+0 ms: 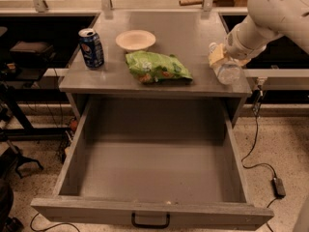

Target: Pick blue plastic bottle from top drawer and place on counter

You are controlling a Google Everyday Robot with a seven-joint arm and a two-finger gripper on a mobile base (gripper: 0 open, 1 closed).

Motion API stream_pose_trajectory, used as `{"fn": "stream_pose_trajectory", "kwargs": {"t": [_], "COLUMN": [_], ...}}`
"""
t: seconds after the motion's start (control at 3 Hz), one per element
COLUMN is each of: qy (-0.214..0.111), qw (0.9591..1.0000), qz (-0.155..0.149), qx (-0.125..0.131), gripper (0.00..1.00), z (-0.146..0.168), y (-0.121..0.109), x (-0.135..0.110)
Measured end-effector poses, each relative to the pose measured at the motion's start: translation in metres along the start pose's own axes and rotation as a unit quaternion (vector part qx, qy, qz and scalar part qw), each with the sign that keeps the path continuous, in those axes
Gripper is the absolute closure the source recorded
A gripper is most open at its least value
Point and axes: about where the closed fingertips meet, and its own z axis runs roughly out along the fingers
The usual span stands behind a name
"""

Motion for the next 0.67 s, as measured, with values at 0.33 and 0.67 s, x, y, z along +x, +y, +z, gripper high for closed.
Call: {"fn": "stream_pose_trajectory", "kwargs": {"t": [0.33, 0.67], "qy": [-0.002, -0.009], "qw": [1.0000, 0.9999], "qz": [-0.001, -0.006], "qx": [0.002, 0.010], "gripper": [0.11, 0.00], "z": [-0.0013, -0.0056], "y": [0.0002, 0.0000], "x": [-0.0013, -0.0054]}}
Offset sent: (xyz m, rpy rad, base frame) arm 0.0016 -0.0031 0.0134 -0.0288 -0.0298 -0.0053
